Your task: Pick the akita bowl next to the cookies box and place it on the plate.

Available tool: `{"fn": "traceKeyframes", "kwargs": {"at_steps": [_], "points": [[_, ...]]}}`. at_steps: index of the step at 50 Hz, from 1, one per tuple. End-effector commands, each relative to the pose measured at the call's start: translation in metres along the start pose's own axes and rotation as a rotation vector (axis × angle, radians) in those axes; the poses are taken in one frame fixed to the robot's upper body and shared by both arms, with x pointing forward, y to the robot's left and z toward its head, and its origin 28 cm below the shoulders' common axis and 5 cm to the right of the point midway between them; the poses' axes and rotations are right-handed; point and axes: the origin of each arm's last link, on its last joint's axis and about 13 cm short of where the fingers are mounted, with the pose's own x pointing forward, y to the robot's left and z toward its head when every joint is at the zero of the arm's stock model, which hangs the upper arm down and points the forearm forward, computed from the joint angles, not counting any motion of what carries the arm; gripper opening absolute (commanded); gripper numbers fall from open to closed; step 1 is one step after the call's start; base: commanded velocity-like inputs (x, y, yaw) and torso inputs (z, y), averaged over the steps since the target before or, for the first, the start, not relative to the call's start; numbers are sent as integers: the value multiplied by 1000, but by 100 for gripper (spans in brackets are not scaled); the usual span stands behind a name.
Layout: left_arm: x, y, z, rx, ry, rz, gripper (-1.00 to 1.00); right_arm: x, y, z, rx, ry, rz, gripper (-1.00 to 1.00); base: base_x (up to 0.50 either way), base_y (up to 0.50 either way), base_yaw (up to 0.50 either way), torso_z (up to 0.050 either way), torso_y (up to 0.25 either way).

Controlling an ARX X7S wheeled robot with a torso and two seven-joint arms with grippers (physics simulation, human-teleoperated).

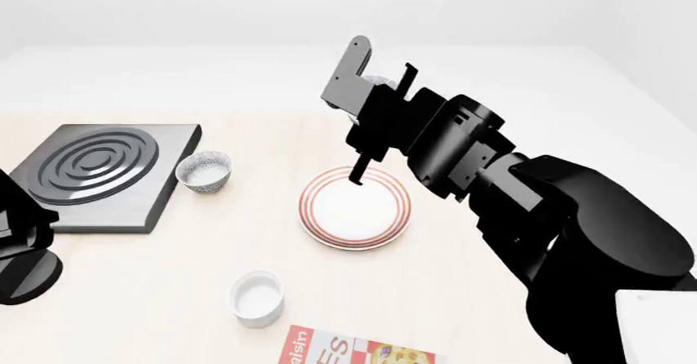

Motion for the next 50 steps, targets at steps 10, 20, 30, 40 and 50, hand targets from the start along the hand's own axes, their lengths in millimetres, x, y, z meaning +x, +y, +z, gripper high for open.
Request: {"fn": "traceKeyframes", "kwargs": {"at_steps": [10,20,30,40,50], "points": [[0,1,1,4,-1,0,100,2,5,1,-34,-1,63,-100,0,0,0,0,0],[0,1,1,14,-2,-2,100,3,7,1,-38,4,88,-100,0,0,0,0,1],[-1,1,1,21,-9,-10,100,4,10,1,-41,8,102,-100,0,0,0,0,-188],[-1,1,2,15,-15,-8,100,5,13,1,-45,6,126,-100,0,0,0,0,-101],[-1,2,2,9,-16,-4,100,5,15,3,-55,2,173,-100,0,0,0,0,0]]}}
